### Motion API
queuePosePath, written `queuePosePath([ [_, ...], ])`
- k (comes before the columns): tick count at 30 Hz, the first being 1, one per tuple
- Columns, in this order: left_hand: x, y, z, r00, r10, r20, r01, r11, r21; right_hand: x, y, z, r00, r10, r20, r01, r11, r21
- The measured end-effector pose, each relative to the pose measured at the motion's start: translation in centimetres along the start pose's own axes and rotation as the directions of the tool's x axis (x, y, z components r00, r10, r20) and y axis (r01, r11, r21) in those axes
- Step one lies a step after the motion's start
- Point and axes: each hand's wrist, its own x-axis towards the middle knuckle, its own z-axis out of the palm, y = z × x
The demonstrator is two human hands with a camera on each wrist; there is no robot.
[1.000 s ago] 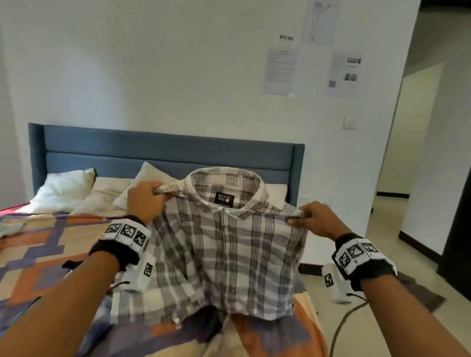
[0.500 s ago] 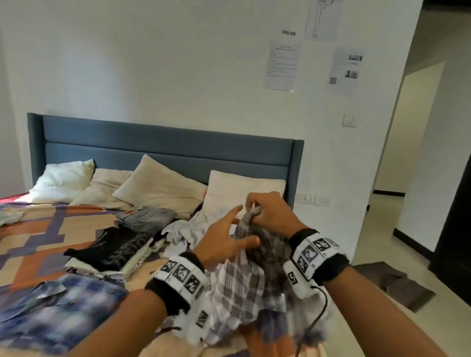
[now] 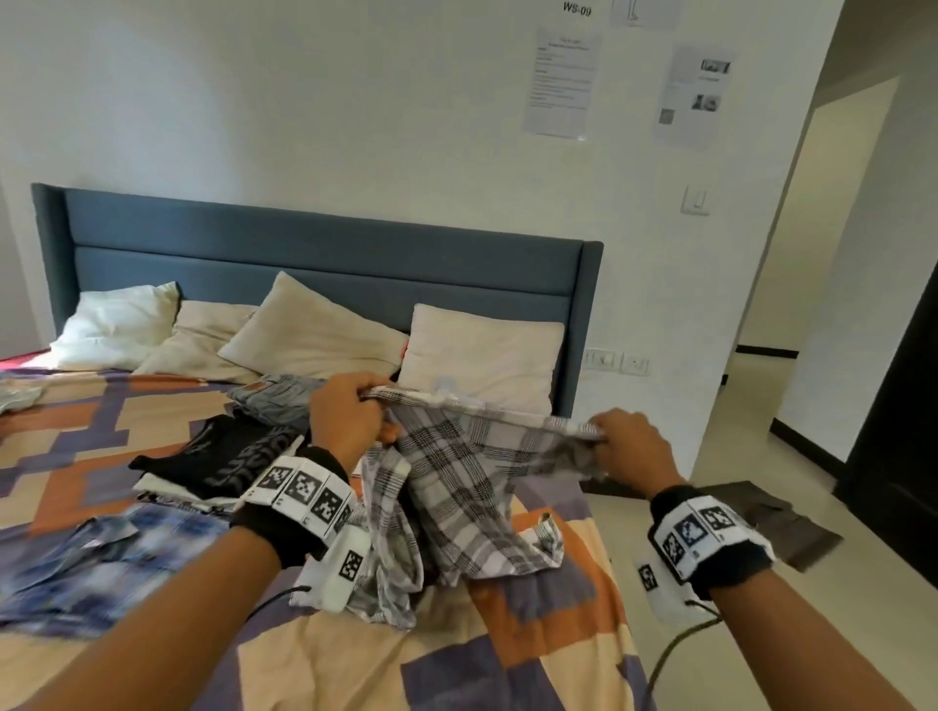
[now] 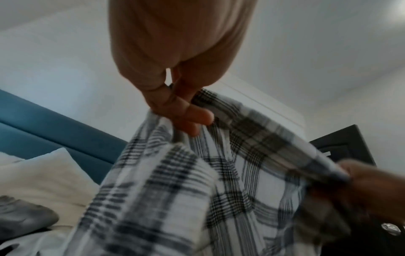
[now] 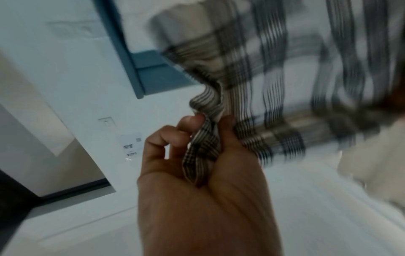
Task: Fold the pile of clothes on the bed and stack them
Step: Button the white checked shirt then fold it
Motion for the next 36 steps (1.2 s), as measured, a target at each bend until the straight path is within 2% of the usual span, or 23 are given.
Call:
queuePosePath([
  [2, 0.5, -1.3, 0.1, 0.999, 0.001, -0.035, 0.002, 0.996, 0.088, 0.4, -1.4, -2.2, 0.979, -0.058, -0.193, 0.102, 0.969, 0.227],
  [3, 0.5, -1.9, 0.2, 1.0, 0.03, 0.002, -0.03, 0.986, 0.163, 0.3, -2.6, -3.5, 0.953, -0.098, -0.286, 0.192, 0.927, 0.321],
  [4, 0.2, -2.2, 0.5, 0.992, 0.075, 0.104, -0.098, 0.966, 0.237, 0.0, -4.2, -4.7, 0.921, -0.146, -0.362, 0.285, 0.885, 0.367],
  [6, -1.3, -2.0, 1.9, 0.919, 0.155, 0.363, -0.261, 0.928, 0.266, -0.7, -7.7, -6.2, 0.866, -0.247, -0.434, 0.431, 0.808, 0.401],
  [7, -2.2, -1.6, 3.0, 0.882, 0.208, 0.422, -0.343, 0.898, 0.275, -0.9, -9.3, -6.2, 0.848, -0.287, -0.446, 0.481, 0.772, 0.415],
  [8, -2.9, -1.2, 4.2, 0.866, 0.26, 0.426, -0.402, 0.87, 0.285, -1.1, -10.8, -6.2, 0.839, -0.308, -0.448, 0.506, 0.744, 0.437],
  [10, -3.8, -0.8, 5.9, 0.913, 0.289, 0.288, -0.355, 0.91, 0.215, -1.7, -12.9, -5.7, 0.851, -0.345, -0.396, 0.521, 0.651, 0.552],
  [12, -3.9, -0.3, 6.2, 0.965, 0.25, 0.084, -0.256, 0.965, 0.065, -2.6, -13.7, -5.7, 0.855, -0.412, -0.314, 0.497, 0.482, 0.721],
  [13, -3.7, -0.3, 5.7, 0.976, 0.217, 0.015, -0.218, 0.976, 0.02, -3.1, -13.5, -5.5, 0.856, -0.429, -0.287, 0.466, 0.402, 0.788],
  [15, -3.5, -0.1, 4.1, 0.985, 0.175, -0.008, -0.175, 0.984, -0.046, -3.6, -12.1, -4.9, 0.882, -0.392, -0.261, 0.404, 0.346, 0.847],
  [17, -3.2, 0.4, 2.1, 0.979, 0.202, -0.004, -0.202, 0.977, -0.066, -3.6, -9.7, -2.8, 0.936, -0.3, -0.183, 0.293, 0.38, 0.877],
  [19, -2.8, 1.1, 0.3, 0.963, 0.261, -0.064, -0.267, 0.954, -0.135, -3.8, -7.7, 0.6, 0.964, -0.263, -0.027, 0.151, 0.462, 0.874],
  [22, -2.2, 2.4, -1.9, 0.94, 0.292, -0.179, -0.336, 0.884, -0.324, -4.8, -7.2, 6.9, 0.94, -0.307, 0.149, 0.058, 0.574, 0.817],
  [24, -1.7, 3.4, -3.1, 0.931, 0.307, -0.195, -0.36, 0.859, -0.364, -5.3, -8.7, 11.2, 0.915, -0.365, 0.171, 0.104, 0.623, 0.775],
  [28, -1.2, 5.4, -5.7, 0.893, 0.382, -0.239, -0.445, 0.83, -0.336, -6.3, -13.0, 17.5, 0.869, -0.468, 0.161, 0.286, 0.741, 0.607],
  [33, -0.4, 6.2, -9.3, 0.872, 0.324, -0.366, -0.45, 0.825, -0.342, -8.2, -16.1, 22.7, 0.79, -0.524, 0.319, 0.258, 0.755, 0.602],
  [35, -0.1, 6.3, -10.3, 0.873, 0.3, -0.385, -0.438, 0.83, -0.346, -8.8, -16.3, 24.0, 0.779, -0.526, 0.342, 0.27, 0.773, 0.574],
  [36, 0.1, 6.3, -10.7, 0.873, 0.295, -0.388, -0.436, 0.828, -0.352, -9.0, -16.4, 24.4, 0.791, -0.515, 0.331, 0.266, 0.776, 0.572],
])
